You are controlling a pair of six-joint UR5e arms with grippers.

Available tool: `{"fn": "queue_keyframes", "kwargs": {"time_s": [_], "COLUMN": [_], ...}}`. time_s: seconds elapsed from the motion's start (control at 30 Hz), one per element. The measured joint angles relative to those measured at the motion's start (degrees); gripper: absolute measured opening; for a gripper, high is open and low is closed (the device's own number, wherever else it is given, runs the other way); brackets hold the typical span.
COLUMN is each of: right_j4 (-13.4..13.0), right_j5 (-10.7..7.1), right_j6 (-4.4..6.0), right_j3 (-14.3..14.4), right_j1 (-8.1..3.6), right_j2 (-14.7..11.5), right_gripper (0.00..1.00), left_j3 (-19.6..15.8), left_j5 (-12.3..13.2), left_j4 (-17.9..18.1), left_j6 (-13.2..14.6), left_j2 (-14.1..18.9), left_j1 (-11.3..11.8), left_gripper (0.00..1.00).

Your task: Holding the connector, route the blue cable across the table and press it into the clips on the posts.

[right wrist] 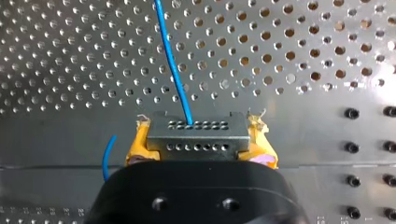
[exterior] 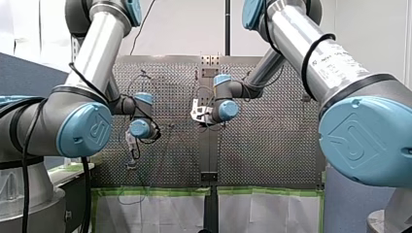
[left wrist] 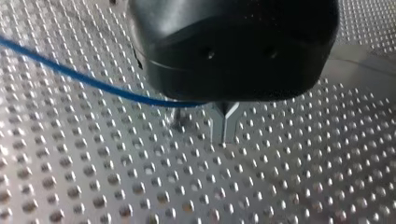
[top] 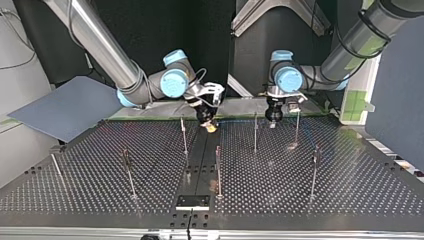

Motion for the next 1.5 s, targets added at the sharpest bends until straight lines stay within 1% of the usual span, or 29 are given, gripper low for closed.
{"fn": "queue_keyframes", "kwargs": {"time_s": [0.17,0.23,0.27,0.3,0.33,0.37,0.43,0.53,0.63,0.77,0.9,1.0,1.2,1.4,1.5], "right_j4": [-0.05,-0.05,-0.06,-0.06,-0.06,-0.07,-0.07,-0.06,-0.06,-0.05,-0.05,-0.04,-0.05,-0.05,-0.05], "right_j5": [-0.01,0.0,-0.01,-0.01,-0.01,0.0,0.0,-0.01,-0.01,-0.16,-0.25,-0.27,-0.27,-0.34,-0.35], "right_j6": [-0.03,-0.05,-0.05,-0.04,-0.05,-0.07,-0.1,-0.13,-0.15,-0.11,-0.08,-0.08,-0.07,-0.07,-0.08], "right_j3": [-0.03,-0.03,-0.02,-0.02,-0.02,-0.02,-0.02,-0.02,-0.02,-0.03,-0.02,-0.03,-0.04,-0.02,-0.02], "right_j1": [-0.61,-0.86,-0.93,-0.98,-1.05,-1.1,-1.16,-1.17,-1.19,-1.21,-1.23,-1.25,-1.29,-1.41,-1.43], "right_j2": [0.01,0.01,0.01,0.01,0.01,0.0,0.01,0.02,0.02,0.01,0.01,0.01,0.01,0.01,0.01], "right_gripper": [0.0,0.0,0.0,0.0,0.0,0.0,0.0,0.0,0.0,0.0,0.0,0.0,0.0,0.0,0.0], "left_j3": [2.46,3.59,4.08,4.8,5.34,5.83,6.71,7.17,7.3,7.12,5.7,4.19,0.96,-2.41,-4.28], "left_j5": [0.02,-0.16,-0.38,-0.83,-1.23,-1.66,-2.71,-4.0,-4.3,-4.0,-3.05,-2.47,-2.37,-2.39,-2.29], "left_j4": [-1.89,-2.88,-3.28,-3.91,-4.42,-4.9,-6.03,-7.49,-9.05,-11.47,-13.29,-13.34,-13.54,-12.24,-11.97], "left_j6": [0.47,0.87,1.06,1.37,1.65,1.96,2.76,3.63,3.93,4.12,4.04,3.39,2.97,1.78,1.42], "left_j2": [-0.52,-0.52,-0.51,-0.5,-0.5,-0.5,-0.5,-0.5,-0.48,-0.05,1.74,3.46,6.62,9.46,10.05], "left_j1": [0.73,0.9,0.93,0.97,0.99,0.99,0.97,0.96,0.94,0.7,0.3,0.12,-0.09,-0.89,-1.44], "left_gripper": [0.01,0.27,0.27,0.5,0.67,0.67,1.0,1.0,1.0,1.0,1.0,1.0,1.0,1.0,1.0]}}
